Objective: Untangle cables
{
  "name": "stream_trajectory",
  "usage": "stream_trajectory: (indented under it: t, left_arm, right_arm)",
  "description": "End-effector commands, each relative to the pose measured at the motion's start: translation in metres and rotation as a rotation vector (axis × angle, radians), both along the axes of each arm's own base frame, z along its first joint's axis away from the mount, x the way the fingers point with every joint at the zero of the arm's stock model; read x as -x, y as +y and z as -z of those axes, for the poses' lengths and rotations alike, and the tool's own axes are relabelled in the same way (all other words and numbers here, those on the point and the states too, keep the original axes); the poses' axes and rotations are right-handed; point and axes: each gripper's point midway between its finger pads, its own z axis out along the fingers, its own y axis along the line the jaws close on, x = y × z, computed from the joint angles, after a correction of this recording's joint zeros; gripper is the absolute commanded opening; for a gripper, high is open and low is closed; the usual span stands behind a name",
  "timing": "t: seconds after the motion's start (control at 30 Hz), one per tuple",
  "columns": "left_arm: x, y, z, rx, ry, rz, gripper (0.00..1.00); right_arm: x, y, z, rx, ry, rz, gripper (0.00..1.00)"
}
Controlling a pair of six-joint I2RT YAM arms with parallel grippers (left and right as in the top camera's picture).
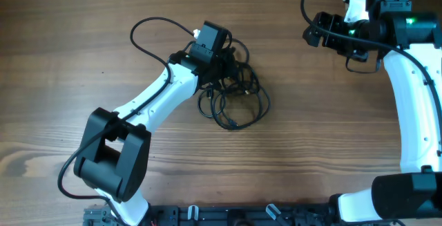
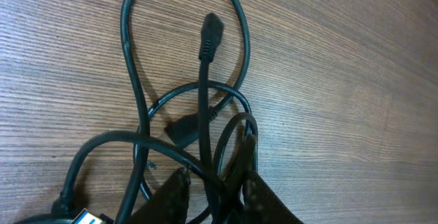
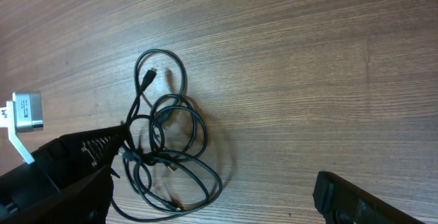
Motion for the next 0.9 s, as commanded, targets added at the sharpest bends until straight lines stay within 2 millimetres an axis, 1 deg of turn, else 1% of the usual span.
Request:
stream_trajectory:
  t: [0.0, 0.07, 0.17, 0.2, 0.23, 0.27, 0.3, 0.4, 0.47, 0.53, 0.57, 0.63, 0.67, 0.7, 0.73, 0.8, 0.87]
  left_arm:
    - [-0.001, -0.001, 0.002, -0.01, -0.003, -0.008, 0.25]
    - [0.0, -0.004, 0.002, -0.01, -0.003, 0.0, 0.28]
    - [0.002, -0.008, 0.006, -0.013, 0.002, 0.009, 0.27]
    - [0.003, -0.008, 0.007, -0.015, 0.004, 0.01, 0.25]
    - [0.003, -0.008, 0.011, -0.019, 0.012, 0.011, 0.18]
    - [0.003, -0.008, 0.014, -0.022, 0.016, 0.011, 0.09]
    - [0.003, -0.007, 0.016, -0.024, 0.02, 0.008, 0.04]
    - [-0.001, -0.003, 0.013, -0.02, 0.012, -0.002, 0.04]
    - [-0.003, -0.002, 0.0, -0.005, -0.015, 0.011, 0.04]
    - [-0.001, -0.006, -0.023, 0.025, -0.056, 0.053, 0.04]
    - [0.003, -0.009, -0.04, 0.055, -0.083, 0.086, 0.04]
    - [0.009, -0.008, -0.067, 0.092, -0.119, 0.119, 0.04]
    - [0.013, -0.004, -0.082, 0.109, -0.136, 0.119, 0.04]
    - [0.014, -0.001, -0.09, 0.114, -0.146, 0.114, 0.04]
    - [0.021, 0.009, -0.112, 0.112, -0.186, 0.125, 0.04]
    - [0.028, 0.02, -0.13, 0.11, -0.216, 0.125, 0.04]
    - [0.036, 0.032, -0.144, 0.109, -0.226, 0.11, 0.04]
  right_arm:
    - [-0.001, -0.002, -0.002, 0.024, -0.013, -0.005, 0.96]
    - [-0.001, -0.002, -0.002, 0.024, -0.013, -0.006, 0.96]
    - [-0.001, -0.002, -0.002, 0.024, -0.013, -0.006, 0.96]
    - [-0.001, -0.002, -0.002, 0.025, -0.014, -0.008, 0.96]
    - [-0.001, -0.002, -0.002, 0.026, -0.014, -0.01, 0.96]
    - [-0.001, -0.002, -0.002, 0.027, -0.015, -0.014, 0.96]
    - [-0.001, -0.002, -0.002, 0.028, -0.015, -0.015, 0.96]
    - [-0.001, -0.001, -0.002, 0.025, -0.015, -0.017, 0.96]
    - [-0.001, -0.001, -0.002, 0.027, -0.017, -0.022, 0.96]
    - [0.0, 0.004, -0.003, 0.01, -0.026, -0.06, 0.96]
    - [0.0, 0.01, -0.006, -0.008, -0.039, -0.104, 0.96]
    - [0.002, 0.02, -0.009, -0.046, -0.058, -0.167, 0.96]
    - [0.003, 0.027, -0.012, -0.07, -0.069, -0.206, 0.96]
    - [0.004, 0.031, -0.013, -0.083, -0.077, -0.232, 0.96]
    - [0.006, 0.041, -0.016, -0.109, -0.091, -0.282, 0.96]
    - [0.008, 0.049, -0.017, -0.112, -0.095, -0.306, 0.96]
    - [0.011, 0.067, -0.02, -0.131, -0.104, -0.358, 0.95]
